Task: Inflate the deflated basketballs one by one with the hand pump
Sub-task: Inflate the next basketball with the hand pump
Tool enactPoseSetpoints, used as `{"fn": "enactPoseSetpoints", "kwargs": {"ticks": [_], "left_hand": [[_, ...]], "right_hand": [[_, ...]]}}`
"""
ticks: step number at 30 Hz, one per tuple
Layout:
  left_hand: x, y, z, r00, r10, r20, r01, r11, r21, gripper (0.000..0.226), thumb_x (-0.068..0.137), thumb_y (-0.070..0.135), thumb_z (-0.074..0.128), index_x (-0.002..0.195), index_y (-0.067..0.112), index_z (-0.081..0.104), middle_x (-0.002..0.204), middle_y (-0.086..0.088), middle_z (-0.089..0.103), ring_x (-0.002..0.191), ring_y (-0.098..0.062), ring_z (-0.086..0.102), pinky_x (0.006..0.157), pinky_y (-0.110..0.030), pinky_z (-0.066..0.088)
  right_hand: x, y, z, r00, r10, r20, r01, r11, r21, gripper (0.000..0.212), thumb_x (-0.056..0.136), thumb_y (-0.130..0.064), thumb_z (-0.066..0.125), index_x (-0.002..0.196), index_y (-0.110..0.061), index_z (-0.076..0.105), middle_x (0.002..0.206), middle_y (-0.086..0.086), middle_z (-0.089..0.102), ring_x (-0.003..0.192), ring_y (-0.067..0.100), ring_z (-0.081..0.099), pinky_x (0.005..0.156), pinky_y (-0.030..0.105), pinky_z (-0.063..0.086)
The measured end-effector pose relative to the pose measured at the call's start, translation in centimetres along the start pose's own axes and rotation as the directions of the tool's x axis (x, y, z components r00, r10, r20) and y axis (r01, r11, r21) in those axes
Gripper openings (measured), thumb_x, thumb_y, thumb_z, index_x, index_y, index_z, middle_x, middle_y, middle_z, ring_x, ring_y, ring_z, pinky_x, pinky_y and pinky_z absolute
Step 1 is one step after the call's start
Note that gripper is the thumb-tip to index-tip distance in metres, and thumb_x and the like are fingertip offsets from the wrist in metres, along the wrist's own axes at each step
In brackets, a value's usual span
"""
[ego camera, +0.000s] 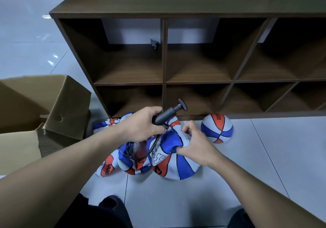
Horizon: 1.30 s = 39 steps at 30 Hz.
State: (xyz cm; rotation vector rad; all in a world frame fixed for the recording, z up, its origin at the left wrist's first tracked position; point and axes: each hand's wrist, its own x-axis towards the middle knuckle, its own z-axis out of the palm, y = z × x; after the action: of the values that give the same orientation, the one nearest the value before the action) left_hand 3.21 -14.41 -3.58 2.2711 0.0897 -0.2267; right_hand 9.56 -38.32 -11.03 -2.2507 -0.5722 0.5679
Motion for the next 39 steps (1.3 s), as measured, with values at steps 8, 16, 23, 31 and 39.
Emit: {"fn": "enactPoseSetpoints", "kwargs": {"ticks": [8, 16, 23, 31, 39], "left_hand": [[-1.7, 0.2, 0.0, 0.999, 0.001, 0.044, -0.006, 0.995, 0.102, 0.027, 0.089, 0.031, 0.088, 0.095, 0.021, 0.063, 0.085, -0.004, 0.068, 0.068, -0.015, 0.060, 0.066, -0.035, 0.051], [-3.1, 0.9, 1.6, 0.996, 0.040, 0.074, -0.047, 0.995, 0.085, 0.027, 0.088, 0.025, 0.089, 0.091, 0.027, 0.063, 0.076, 0.014, 0.067, 0.066, -0.005, 0.064, 0.058, -0.014, 0.043], [-3.1, 1.3, 1.3, 0.994, 0.077, 0.082, -0.086, 0.990, 0.112, 0.024, 0.088, 0.029, 0.090, 0.095, 0.020, 0.068, 0.082, -0.003, 0.069, 0.068, -0.015, 0.064, 0.061, -0.028, 0.050], [-2.9, 0.4, 1.5, 0.994, 0.066, 0.089, -0.079, 0.985, 0.151, 0.020, 0.090, 0.026, 0.088, 0.090, 0.016, 0.071, 0.078, -0.005, 0.069, 0.067, -0.018, 0.063, 0.059, -0.027, 0.048], [-2.6, 0.2, 1.8, 0.996, 0.053, 0.072, -0.065, 0.982, 0.179, 0.018, 0.090, 0.028, 0.087, 0.087, 0.020, 0.071, 0.075, -0.003, 0.069, 0.062, -0.014, 0.062, 0.057, -0.030, 0.047]], "right_hand": [[-4.3, -0.3, 2.6, 0.998, -0.036, 0.054, 0.043, 0.990, -0.132, 0.108, 0.058, -0.088, 0.080, 0.150, -0.044, 0.044, 0.133, -0.021, 0.043, 0.132, 0.005, 0.045, 0.109, 0.032, 0.046], [-5.2, -1.2, 3.3, 0.993, -0.081, -0.091, 0.055, 0.965, -0.258, 0.089, 0.061, -0.094, 0.071, 0.126, -0.034, 0.061, 0.104, -0.020, 0.044, 0.099, 0.006, 0.053, 0.084, 0.027, 0.051], [-4.9, -0.5, 4.1, 0.978, -0.133, -0.161, 0.076, 0.944, -0.320, 0.064, 0.069, -0.088, 0.070, 0.099, -0.032, 0.060, 0.094, -0.015, 0.047, 0.089, 0.009, 0.053, 0.075, 0.028, 0.049], [-4.8, -1.1, 4.3, 0.978, -0.124, -0.167, 0.057, 0.932, -0.357, 0.065, 0.069, -0.088, 0.068, 0.093, -0.028, 0.060, 0.091, -0.013, 0.051, 0.085, 0.010, 0.055, 0.072, 0.032, 0.052], [-4.6, -0.9, 4.3, 0.974, -0.152, -0.170, 0.082, 0.928, -0.362, 0.062, 0.071, -0.083, 0.074, 0.088, -0.026, 0.057, 0.092, -0.013, 0.052, 0.084, 0.013, 0.055, 0.069, 0.031, 0.046]]}}
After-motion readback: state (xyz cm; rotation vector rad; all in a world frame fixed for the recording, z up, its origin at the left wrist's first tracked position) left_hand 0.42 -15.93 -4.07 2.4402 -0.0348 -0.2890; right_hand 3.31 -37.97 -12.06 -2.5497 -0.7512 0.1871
